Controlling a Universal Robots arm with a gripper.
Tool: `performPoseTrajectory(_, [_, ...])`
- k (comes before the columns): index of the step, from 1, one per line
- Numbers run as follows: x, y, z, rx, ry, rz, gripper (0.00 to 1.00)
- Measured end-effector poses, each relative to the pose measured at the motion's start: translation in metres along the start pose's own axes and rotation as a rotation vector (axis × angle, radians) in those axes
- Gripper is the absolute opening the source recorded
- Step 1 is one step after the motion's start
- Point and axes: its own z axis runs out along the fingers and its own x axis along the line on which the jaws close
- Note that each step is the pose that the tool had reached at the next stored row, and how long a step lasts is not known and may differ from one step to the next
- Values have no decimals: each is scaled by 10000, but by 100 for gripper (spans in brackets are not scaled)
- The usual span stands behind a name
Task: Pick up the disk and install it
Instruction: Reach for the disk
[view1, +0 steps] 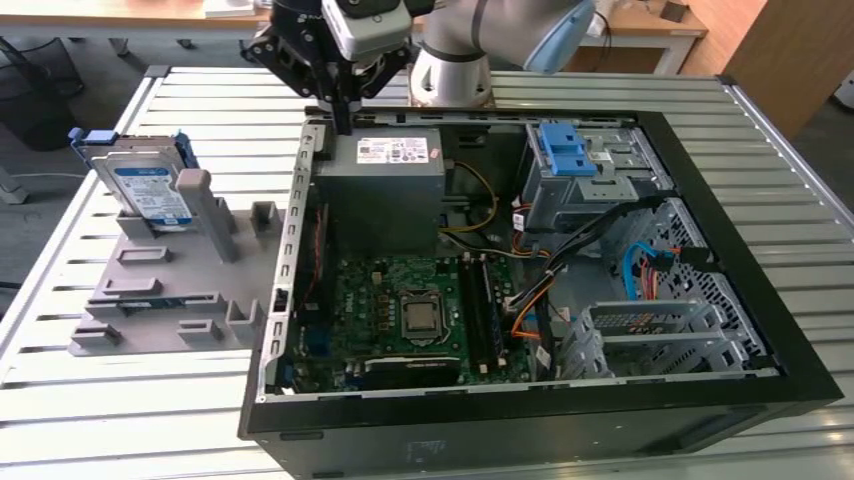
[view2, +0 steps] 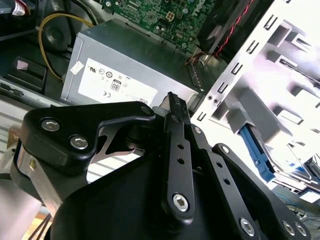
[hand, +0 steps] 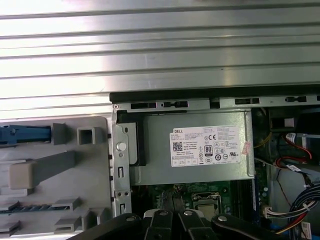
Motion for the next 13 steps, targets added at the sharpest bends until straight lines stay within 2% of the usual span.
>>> performPoseTrajectory(13, [65,-5,5,0,0,0,11])
